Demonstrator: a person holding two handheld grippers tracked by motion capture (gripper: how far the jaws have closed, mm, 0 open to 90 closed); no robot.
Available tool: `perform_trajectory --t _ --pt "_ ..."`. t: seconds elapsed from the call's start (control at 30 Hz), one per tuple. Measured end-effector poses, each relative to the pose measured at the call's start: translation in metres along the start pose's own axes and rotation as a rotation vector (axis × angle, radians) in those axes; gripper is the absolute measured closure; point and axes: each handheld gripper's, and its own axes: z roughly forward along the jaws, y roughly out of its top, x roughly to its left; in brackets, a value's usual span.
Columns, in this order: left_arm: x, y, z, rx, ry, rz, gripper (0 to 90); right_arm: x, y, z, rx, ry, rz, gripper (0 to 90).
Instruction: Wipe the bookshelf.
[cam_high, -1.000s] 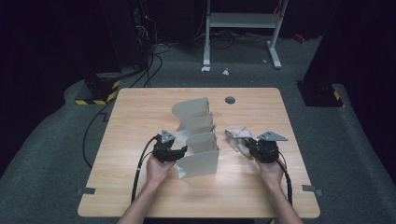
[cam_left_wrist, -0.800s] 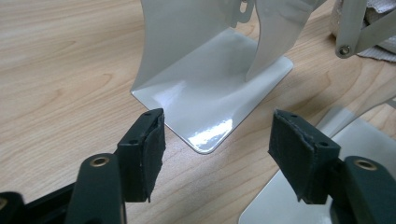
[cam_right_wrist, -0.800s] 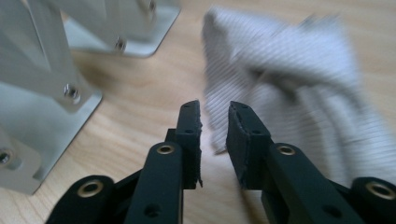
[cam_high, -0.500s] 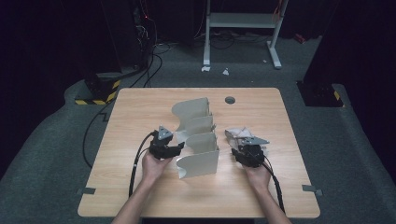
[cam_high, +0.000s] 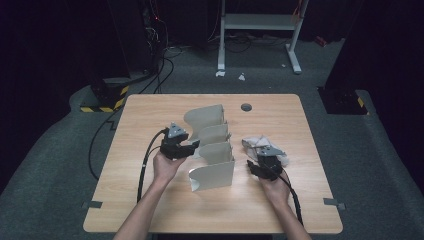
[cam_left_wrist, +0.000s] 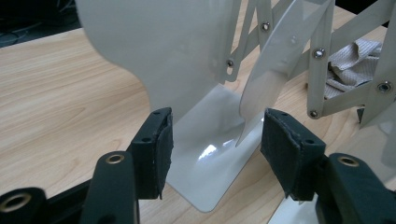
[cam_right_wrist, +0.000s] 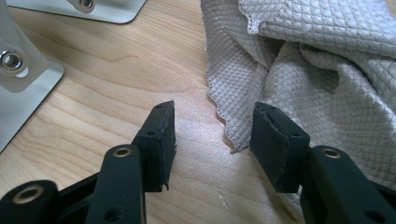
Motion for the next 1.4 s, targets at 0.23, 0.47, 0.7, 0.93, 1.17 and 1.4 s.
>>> perform_trajectory --t 0.23,0.47,0.7,0.93,1.17,1.4 --pt "0.002 0.009 0.008 0.016 -0.047 0.019 48.2 0.0 0.0 0.0 0.0 0.001 0.0 49.9" --pt "-0.004 0.018 0.015 0.016 -0.081 0.047 52.6 0.0 0.0 0.0 0.0 0.001 -0.001 49.9" --pt "-0.007 0.029 0.017 -0.006 -0.102 0.069 55.9 0.0 0.0 0.0 0.0 0.001 -0.003 49.8" --pt "-0.011 0.035 0.016 -0.014 -0.105 0.107 62.0 0.0 0.0 0.0 0.0 0.002 -0.003 49.5" --pt "-0.009 0.034 0.018 -0.014 -0.108 0.109 67.9 0.0 0.0 0.0 0.0 0.003 -0.005 49.2" --pt "-0.008 0.034 0.018 -0.008 -0.121 0.122 70.6 0.0 0.0 0.0 0.0 0.003 -0.005 49.3"
